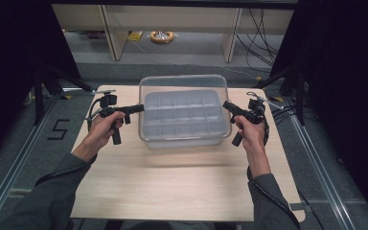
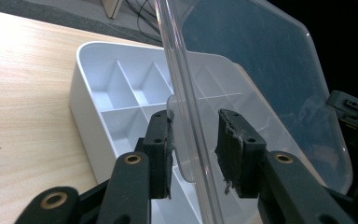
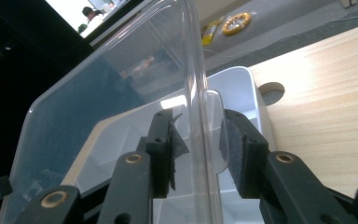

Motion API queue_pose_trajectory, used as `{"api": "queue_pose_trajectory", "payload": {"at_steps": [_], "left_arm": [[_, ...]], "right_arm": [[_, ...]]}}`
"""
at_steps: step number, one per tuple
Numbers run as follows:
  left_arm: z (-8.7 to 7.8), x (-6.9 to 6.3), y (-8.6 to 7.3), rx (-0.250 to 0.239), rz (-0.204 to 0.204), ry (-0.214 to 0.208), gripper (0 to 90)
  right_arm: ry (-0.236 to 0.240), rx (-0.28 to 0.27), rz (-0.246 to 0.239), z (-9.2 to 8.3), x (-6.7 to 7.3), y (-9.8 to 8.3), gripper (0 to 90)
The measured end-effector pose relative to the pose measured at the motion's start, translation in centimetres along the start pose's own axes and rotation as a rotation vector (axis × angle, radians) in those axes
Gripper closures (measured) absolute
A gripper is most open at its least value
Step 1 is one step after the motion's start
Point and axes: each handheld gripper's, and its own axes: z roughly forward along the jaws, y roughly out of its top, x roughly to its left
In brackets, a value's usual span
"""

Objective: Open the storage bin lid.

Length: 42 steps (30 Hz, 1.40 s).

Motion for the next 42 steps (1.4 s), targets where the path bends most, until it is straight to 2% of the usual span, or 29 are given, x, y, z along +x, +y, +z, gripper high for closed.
{"api": "queue_pose_trajectory", "payload": {"at_steps": [2, 4, 5, 6, 7, 8, 9, 10, 11, 12, 13, 16, 17, 18, 19, 20, 21, 22, 23, 24, 26, 28, 29, 30, 33, 35, 40, 41, 42], "left_arm": [[-0.3, -0.2, -0.2, 0.002, 0.009, 0.001, 65.2], [-0.9, -0.7, -0.9, 0.004, 0.025, 0.003, 65.2], [-1.0, -0.8, -1.0, 0.004, 0.031, 0.003, 65.3], [-1.0, -0.8, -1.0, 0.004, 0.031, 0.003, 65.4], [-1.3, -1.0, -1.5, -0.005, 0.036, -0.002, 65.5], [-1.5, -1.0, -1.8, 0.004, 0.061, -0.001, 65.3], [-1.5, -1.1, -2.0, 0.002, 0.069, -0.007, 65.1], [-1.5, -1.1, -2.0, 0.002, 0.069, -0.007, 65.1], [-1.6, -1.1, -2.7, -0.010, 0.077, -0.006, 65.1], [-1.7, -1.0, -3.1, -0.003, 0.084, -0.006, 65.0], [-1.7, -0.9, -3.3, -0.003, 0.078, -0.010, 64.9], [-1.9, -0.9, -3.9, -0.012, 0.072, -0.022, 65.2], [-2.2, -0.9, -4.3, -0.023, 0.077, -0.025, 65.2], [-2.4, -1.0, -4.4, -0.010, 0.093, -0.016, 64.7], [-2.4, -1.0, -4.5, -0.021, 0.097, -0.020, 64.7], [-2.5, -1.0, -4.6, -0.020, 0.097, -0.015, 64.8], [-2.6, -1.0, -4.7, -0.023, 0.097, -0.021, 65.0], [-2.6, -1.0, -4.7, -0.023, 0.097, -0.021, 65.3], [-2.8, -1.1, -4.8, -0.021, 0.096, -0.020, 65.4], [-2.9, -1.2, -4.8, -0.019, 0.100, -0.019, 65.2], [-2.9, -1.2, -4.9, -0.023, 0.101, -0.025, 65.1], [-2.9, -1.1, -5.2, -0.014, 0.104, -0.024, 65.1], [-2.9, -1.2, -5.3, -0.010, 0.104, -0.024, 65.1], [-3.0, -1.2, -5.4, -0.007, 0.105, -0.018, 65.1], [-3.0, -1.2, -5.7, -0.005, 0.098, -0.034, 65.5], [-3.0, -1.2, -5.8, 0.001, 0.101, -0.033, 65.4], [-3.4, -1.6, -6.2, 0.006, 0.111, -0.043, 65.2], [-3.5, -1.6, -6.6, 0.008, 0.111, -0.041, 65.2], [-3.6, -1.6, -6.8, 0.014, 0.113, -0.042, 65.2]], "right_arm": [[0.004, 0.004, 0.017, -0.4, 0.2, -0.1, 65.8], [0.012, 0.000, 0.000, -1.4, 0.4, -0.5, 66.0], [0.014, -0.008, -0.031, -1.7, 0.3, -0.7, 66.0], [0.020, -0.005, -0.028, -2.0, 0.3, -0.8, 66.0], [0.024, -0.001, 0.000, -2.3, 0.5, -1.1, 66.0], [0.029, -0.001, -0.007, -2.5, 0.4, -1.4, 66.1], [0.025, -0.011, -0.042, -2.8, 0.1, -1.7, 66.0], [0.025, -0.011, -0.042, -2.8, 0.1, -1.7, 66.0], [0.022, 0.005, -0.004, -3.2, 0.1, -2.5, 65.9], [0.018, 0.005, -0.031, -3.3, -0.3, -2.9, 65.8], [0.025, 0.011, 0.003, -3.4, -0.2, -3.3, 65.9], [0.035, 0.008, 0.008, -3.7, -0.5, -3.9, 66.1], [0.048, 0.001, 0.028, -3.9, -0.6, -4.4, 66.2], [0.050, -0.009, 0.010, -4.0, -0.7, -4.6, 66.2], [0.048, 0.000, 0.009, -4.1, -0.6, -4.9, 66.1], [0.045, 0.006, 0.034, -4.1, -0.5, -5.0, 66.1], [0.048, -0.002, -0.005, -4.1, -0.7, -5.0, 66.1], [0.046, -0.006, -0.010, -4.2, -0.6, -5.0, 66.1], [0.052, -0.010, 0.023, -4.3, -0.3, -5.1, 66.1], [0.045, -0.019, -0.018, -4.4, -0.4, -5.0, 66.2], [0.045, -0.013, 0.003, -4.6, -0.2, -5.1, 66.2], [0.036, -0.025, -0.043, -5.0, -0.1, -5.1, 66.3], [0.038, -0.017, -0.002, -5.2, 0.2, -5.2, 66.2], [0.046, -0.019, -0.032, -5.2, 0.0, -5.3, 66.3], [0.036, -0.011, -0.030, -5.5, -0.2, -5.6, 66.2], [0.037, 0.000, -0.008, -5.8, -0.3, -5.9, 66.2], [0.053, 0.009, -0.010, -6.3, -0.8, -6.6, 65.8], [0.054, 0.023, 0.026, -6.6, -0.7, -6.8, 65.8], [0.049, 0.026, 0.032, -6.7, -0.6, -7.0, 65.8]]}}
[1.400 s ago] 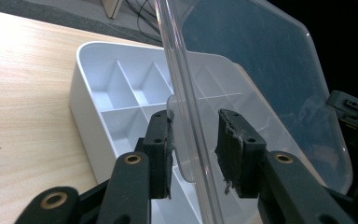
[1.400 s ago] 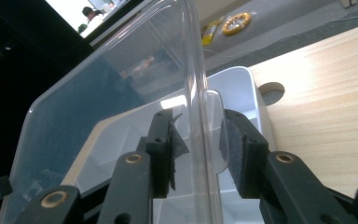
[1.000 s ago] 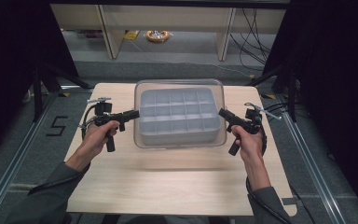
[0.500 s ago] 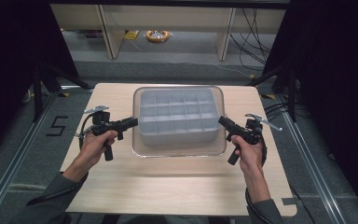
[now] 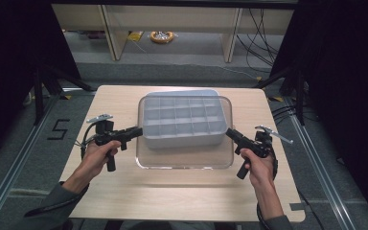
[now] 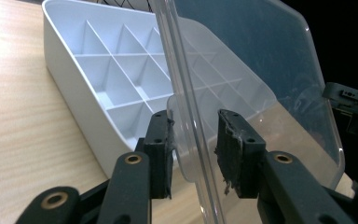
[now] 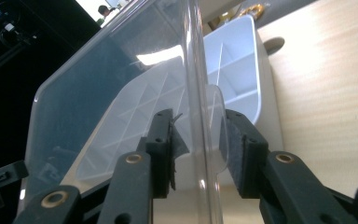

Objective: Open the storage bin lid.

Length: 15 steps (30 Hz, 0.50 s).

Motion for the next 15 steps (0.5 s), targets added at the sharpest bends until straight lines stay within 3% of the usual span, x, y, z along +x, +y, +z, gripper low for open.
{"api": "queue_pose_trajectory", "payload": {"at_steps": [1, 3, 4, 6, 8, 10, 11, 15], "left_arm": [[-0.1, -0.1, -0.3, 0.003, -0.008, -0.004, 65.3], [-0.3, -0.2, -0.9, 0.014, -0.011, -0.008, 65.2], [-0.5, -0.3, -1.2, 0.015, -0.010, -0.009, 65.2], [-1.1, -0.4, -1.8, 0.026, -0.004, -0.016, 65.2], [-1.4, -0.5, -2.3, 0.026, -0.013, -0.024, 65.4], [-1.6, -0.6, -2.4, 0.033, -0.007, -0.020, 64.9], [-1.7, -0.7, -2.6, 0.038, -0.005, -0.014, 64.9], [-2.1, -1.0, -3.8, 0.038, -0.018, -0.032, 65.2]], "right_arm": [[0.012, -0.004, -0.026, 0.0, -0.2, -0.1, 65.7], [-0.017, -0.006, -0.045, -0.3, -0.2, -0.3, 65.4], [-0.014, -0.002, -0.013, -0.4, 0.0, -0.5, 65.3], [-0.007, -0.006, -0.039, -0.6, -0.2, -1.1, 65.3], [-0.022, 0.013, -0.025, -1.0, 0.0, -1.6, 65.3], [-0.007, 0.008, -0.021, -1.1, 0.1, -1.9, 65.3], [-0.030, 0.016, -0.049, -1.4, 0.2, -2.3, 64.8], [-0.016, 0.021, -0.042, -2.2, 0.1, -3.1, 64.5]]}}
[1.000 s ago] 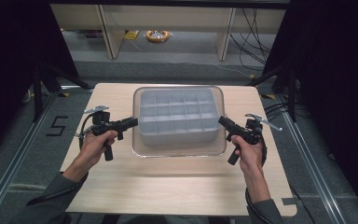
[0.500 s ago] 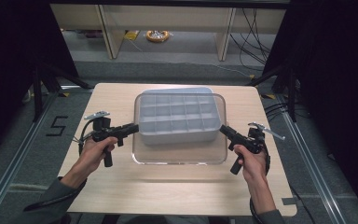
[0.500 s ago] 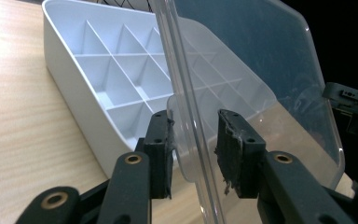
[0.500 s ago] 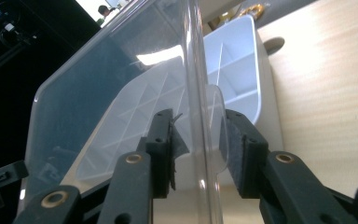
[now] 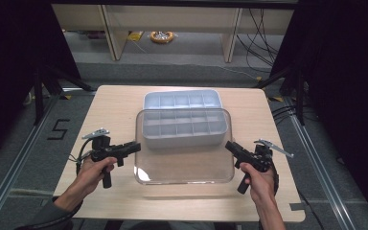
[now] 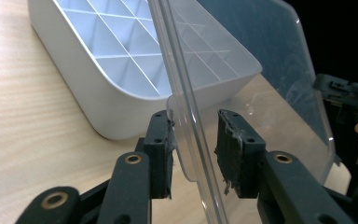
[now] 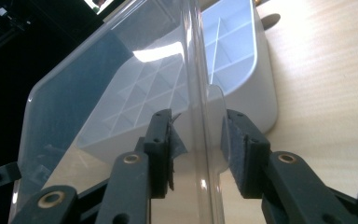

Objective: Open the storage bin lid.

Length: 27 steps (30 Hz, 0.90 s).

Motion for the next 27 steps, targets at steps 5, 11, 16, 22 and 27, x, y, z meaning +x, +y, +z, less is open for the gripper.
{"api": "queue_pose_trajectory", "payload": {"at_steps": [5, 11, 16, 22, 27], "left_arm": [[-0.2, -0.2, -1.2, 0.026, 0.006, -0.008, 65.2], [-0.5, -0.2, -2.5, 0.047, -0.003, -0.019, 64.8], [-0.9, -0.2, -3.1, 0.065, -0.001, -0.024, 65.2], [-1.3, -0.1, -3.7, 0.066, 0.002, -0.028, 65.0], [-1.3, -0.1, -4.6, 0.085, 0.000, -0.024, 64.8]], "right_arm": [[-0.011, 0.016, 0.009, -0.6, -0.4, -1.0, 64.6], [0.000, 0.033, 0.034, -1.3, -0.5, -2.4, 64.5], [-0.009, 0.039, 0.009, -1.6, -0.7, -3.2, 64.4], [-0.011, 0.049, 0.007, -1.9, -0.4, -3.9, 64.2], [-0.008, 0.056, -0.007, -2.3, -0.5, -4.6, 63.9]]}}
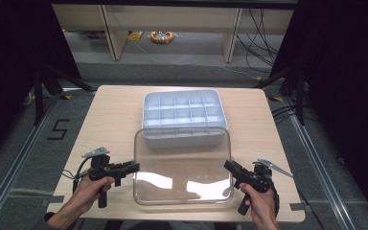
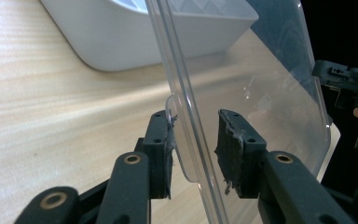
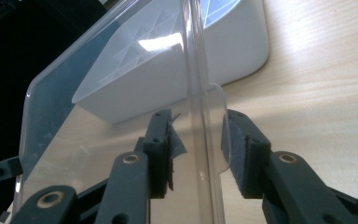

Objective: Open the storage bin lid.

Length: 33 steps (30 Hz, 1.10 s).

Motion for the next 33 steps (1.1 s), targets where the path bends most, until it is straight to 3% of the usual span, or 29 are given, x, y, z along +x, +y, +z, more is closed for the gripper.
{"api": "queue_pose_trajectory", "payload": {"at_steps": [4, 5, 6, 14, 15, 18, 21, 22, 24, 27, 28, 29, 31, 33], "left_arm": [[0.0, 0.0, -0.3, 0.009, -0.003, 0.000, 64.6], [-0.1, -0.1, -0.4, 0.008, -0.005, 0.008, 64.6], [-0.1, -0.1, -0.5, 0.013, 0.000, 0.005, 64.6], [0.1, -0.2, -1.0, 0.020, 0.002, 0.009, 64.3], [0.2, -0.1, -1.2, 0.042, 0.002, 0.001, 64.4], [0.4, 0.0, -1.3, 0.050, -0.001, 0.005, 64.3], [0.6, 0.0, -1.6, 0.055, 0.009, 0.025, 64.0], [0.6, 0.1, -1.6, 0.062, 0.011, 0.016, 64.2], [0.7, 0.1, -1.7, 0.067, 0.014, 0.020, 64.2], [0.9, 0.1, -1.9, 0.074, 0.021, 0.020, 63.7], [0.9, 0.1, -1.9, 0.086, 0.022, 0.018, 63.3], [1.0, 0.2, -1.9, 0.085, 0.020, 0.017, 62.9], [1.1, 0.2, -2.0, 0.100, 0.025, 0.026, 61.4], [1.3, 0.4, -2.2, 0.116, 0.023, 0.032, 60.1]], "right_arm": [[0.001, 0.004, 0.015, -0.2, 0.0, -0.4, 63.7], [0.005, 0.012, 0.039, -0.4, 0.2, -0.5, 63.6], [-0.007, 0.014, 0.013, -0.4, 0.1, -0.6, 63.4], [0.006, 0.015, 0.009, -0.6, -0.1, -1.2, 63.1], [-0.002, 0.020, 0.020, -0.7, -0.1, -1.3, 63.0], [0.001, 0.021, -0.006, -0.6, -0.4, -1.5, 62.9], [-0.024, 0.049, 0.007, -0.7, -0.3, -1.6, 62.5], [-0.009, 0.043, 0.009, -0.5, -0.4, -1.8, 62.5], [-0.027, 0.057, 0.035, -0.5, -0.3, -1.8, 62.5], [-0.043, 0.059, -0.003, -0.4, -0.7, -1.9, 62.2], [-0.020, 0.054, 0.012, -0.2, -0.8, -2.1, 62.0], [-0.044, 0.067, -0.005, -0.2, -1.0, -2.1, 62.0], [-0.038, 0.071, 0.023, -0.2, -0.8, -2.2, 62.0], [-0.055, 0.086, -0.012, 0.1, -0.9, -2.3, 61.7]]}}
